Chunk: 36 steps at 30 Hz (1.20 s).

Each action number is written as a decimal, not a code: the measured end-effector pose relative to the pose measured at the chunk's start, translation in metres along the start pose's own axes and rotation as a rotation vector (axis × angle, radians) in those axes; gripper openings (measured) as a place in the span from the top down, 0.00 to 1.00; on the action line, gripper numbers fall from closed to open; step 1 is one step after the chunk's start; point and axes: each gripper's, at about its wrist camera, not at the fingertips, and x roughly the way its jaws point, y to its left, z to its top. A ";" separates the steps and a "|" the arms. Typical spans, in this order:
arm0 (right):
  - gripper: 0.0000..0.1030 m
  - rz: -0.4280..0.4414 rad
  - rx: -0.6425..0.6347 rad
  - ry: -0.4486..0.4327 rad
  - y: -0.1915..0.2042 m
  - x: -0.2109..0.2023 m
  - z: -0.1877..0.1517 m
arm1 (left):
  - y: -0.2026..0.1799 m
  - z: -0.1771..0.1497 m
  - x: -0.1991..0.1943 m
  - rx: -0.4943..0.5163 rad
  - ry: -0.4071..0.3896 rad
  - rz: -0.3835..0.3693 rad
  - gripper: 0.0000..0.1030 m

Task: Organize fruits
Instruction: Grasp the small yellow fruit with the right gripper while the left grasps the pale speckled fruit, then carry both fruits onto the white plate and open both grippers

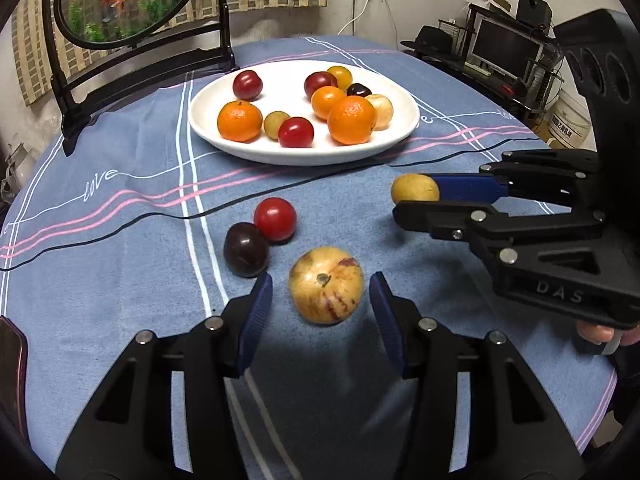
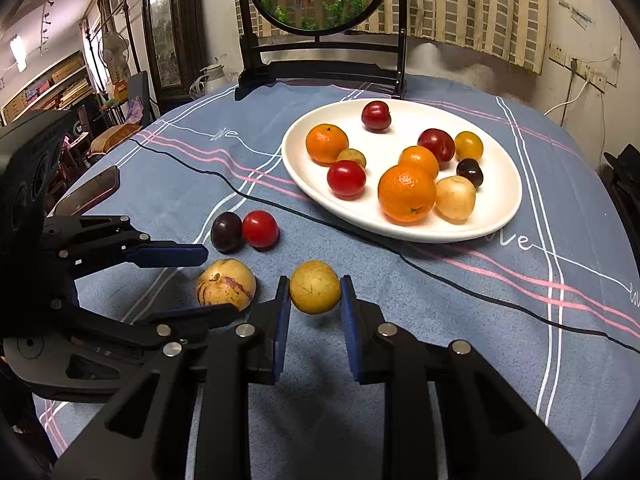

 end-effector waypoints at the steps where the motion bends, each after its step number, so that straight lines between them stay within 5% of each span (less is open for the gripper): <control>1: 0.76 0.001 0.000 0.000 0.000 0.000 0.000 | -0.001 0.001 0.003 0.002 0.005 0.004 0.49; 13: 0.76 -0.008 0.003 -0.010 0.000 -0.003 -0.001 | -0.007 -0.001 0.006 0.021 0.006 0.031 0.61; 22: 0.76 0.004 0.018 -0.031 -0.006 -0.007 0.001 | 0.006 0.007 -0.019 -0.050 -0.079 -0.039 0.61; 24: 0.76 0.022 0.065 -0.053 -0.017 -0.010 0.006 | 0.014 0.017 -0.024 -0.081 -0.084 -0.076 0.61; 29: 0.76 -0.029 0.177 -0.181 -0.048 -0.020 0.031 | 0.041 0.071 -0.028 -0.117 -0.142 -0.013 0.62; 36: 0.76 -0.108 0.254 -0.236 -0.088 0.017 0.077 | 0.067 0.155 0.028 -0.197 -0.123 0.021 0.61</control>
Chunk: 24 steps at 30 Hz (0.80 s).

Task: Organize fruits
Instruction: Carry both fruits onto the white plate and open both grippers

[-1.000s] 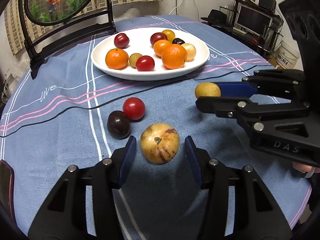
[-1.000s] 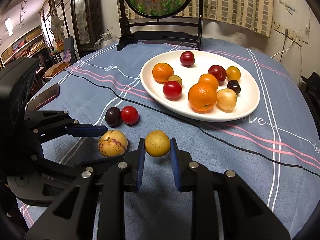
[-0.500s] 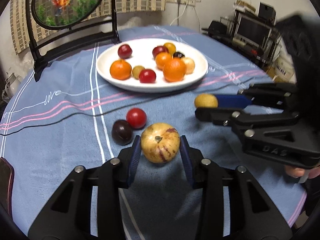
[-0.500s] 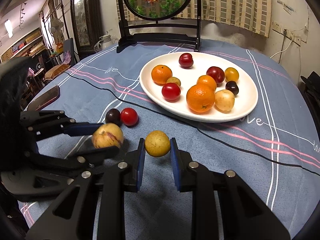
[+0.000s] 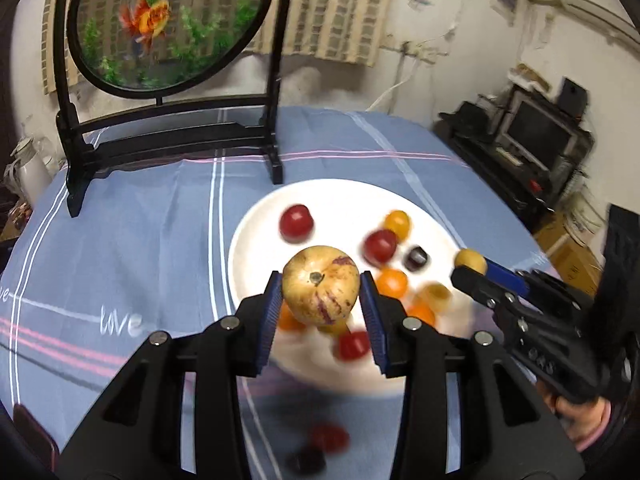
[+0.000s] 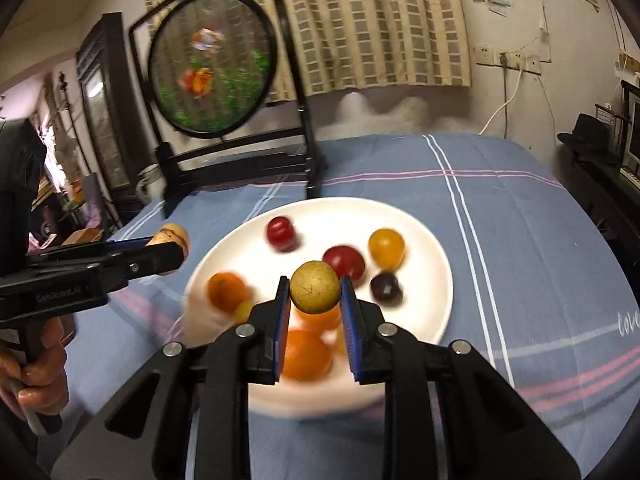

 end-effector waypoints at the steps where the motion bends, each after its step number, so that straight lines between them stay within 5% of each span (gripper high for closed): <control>1: 0.76 -0.005 0.013 0.013 -0.004 0.012 0.003 | 0.002 0.003 0.008 -0.001 0.014 0.010 0.62; 7: 0.76 -0.015 0.029 0.060 -0.014 0.039 0.001 | -0.004 0.009 0.054 0.007 0.081 0.060 0.60; 8: 0.75 -0.009 0.027 0.058 -0.015 0.040 0.001 | -0.004 0.009 0.055 0.002 0.082 0.063 0.57; 9: 0.72 -0.011 0.026 0.056 -0.016 0.040 0.002 | -0.005 0.009 0.053 -0.006 0.071 0.065 0.38; 10: 0.63 -0.019 0.024 0.053 -0.016 0.039 0.002 | -0.005 0.009 0.049 -0.010 0.055 0.074 0.22; 13: 0.44 -0.046 0.020 0.016 -0.014 0.026 0.006 | -0.006 0.008 0.026 -0.011 0.007 0.086 0.16; 18: 0.42 -0.017 -0.025 -0.048 0.004 -0.010 0.005 | -0.001 -0.008 -0.026 0.003 -0.040 0.129 0.05; 24: 0.42 0.046 -0.115 0.000 0.039 -0.038 -0.032 | 0.027 -0.079 -0.078 -0.024 -0.134 0.196 0.02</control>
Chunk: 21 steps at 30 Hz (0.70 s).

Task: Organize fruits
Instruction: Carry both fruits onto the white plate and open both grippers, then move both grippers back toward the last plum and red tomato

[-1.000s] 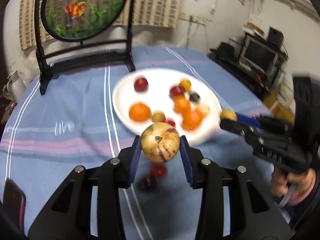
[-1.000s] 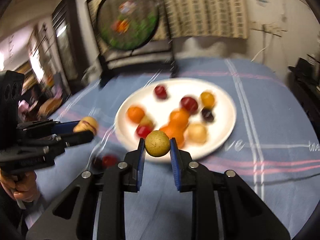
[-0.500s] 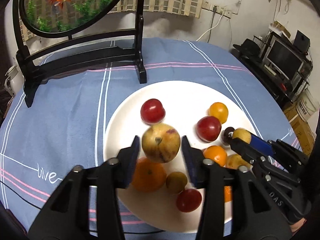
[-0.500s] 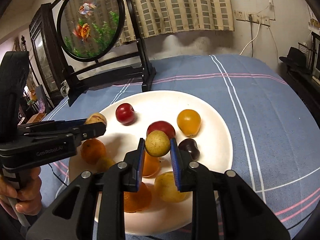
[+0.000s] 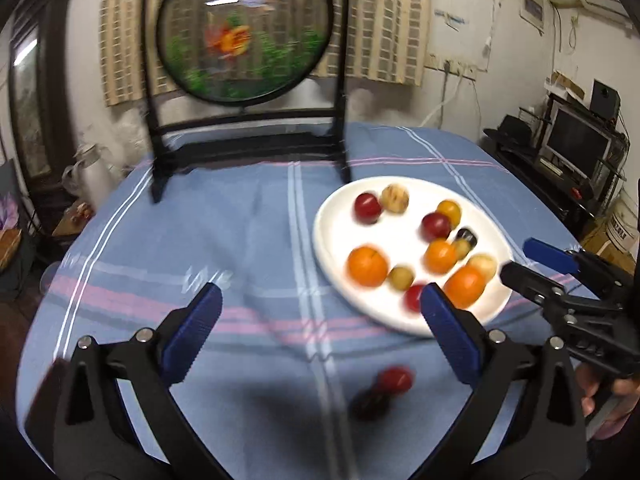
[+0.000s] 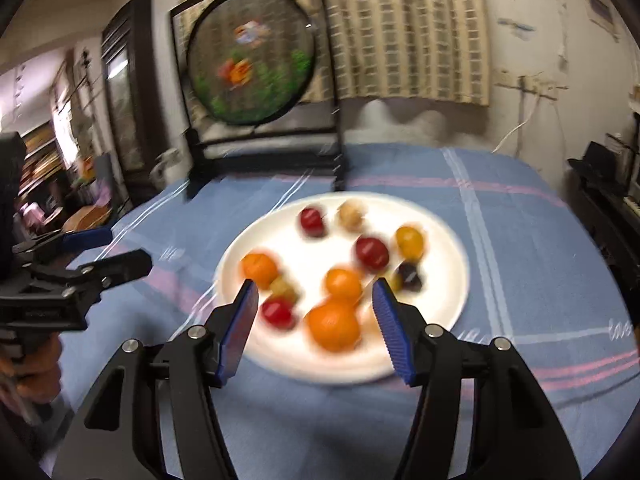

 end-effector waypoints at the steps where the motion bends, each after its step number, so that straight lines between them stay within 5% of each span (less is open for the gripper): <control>1: 0.42 0.032 -0.005 0.026 0.008 -0.001 -0.009 | 0.006 -0.008 -0.001 -0.016 0.000 0.013 0.02; 5: 0.42 0.126 -0.028 0.114 0.035 0.003 -0.030 | 0.035 -0.026 0.007 -0.101 0.087 0.085 0.02; 11: 0.42 0.113 -0.135 0.167 0.062 0.016 -0.045 | 0.053 -0.025 -0.007 -0.188 0.039 0.137 0.02; 21: 0.48 0.172 0.025 0.230 0.051 0.040 -0.041 | 0.055 -0.027 0.000 -0.211 0.092 0.113 0.02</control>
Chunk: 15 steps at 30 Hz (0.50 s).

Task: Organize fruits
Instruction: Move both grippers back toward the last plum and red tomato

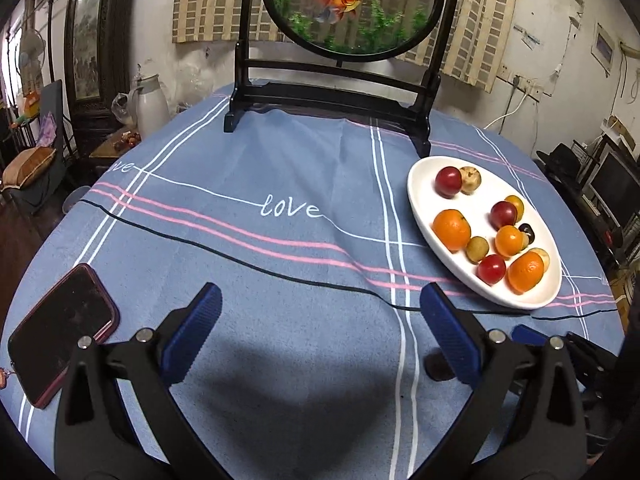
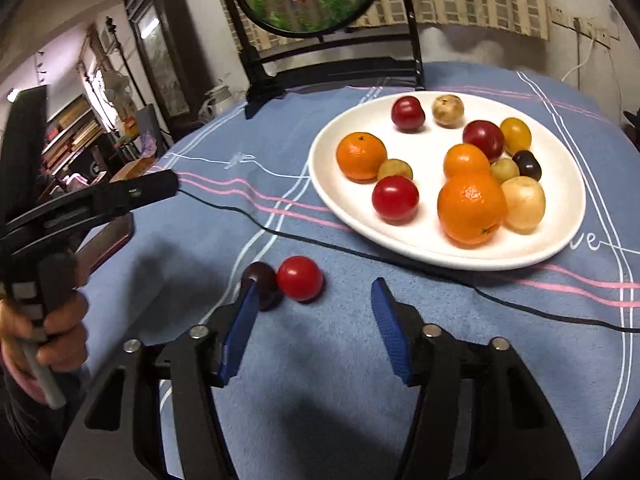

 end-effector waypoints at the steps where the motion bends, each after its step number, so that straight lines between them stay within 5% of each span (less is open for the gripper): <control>1: 0.53 -0.008 0.005 0.011 0.000 0.004 0.001 | 0.000 0.000 -0.002 -0.001 -0.007 0.000 0.02; 15: 0.59 0.014 0.049 0.027 0.008 0.020 0.011 | 0.004 0.001 -0.005 -0.021 -0.006 -0.018 0.02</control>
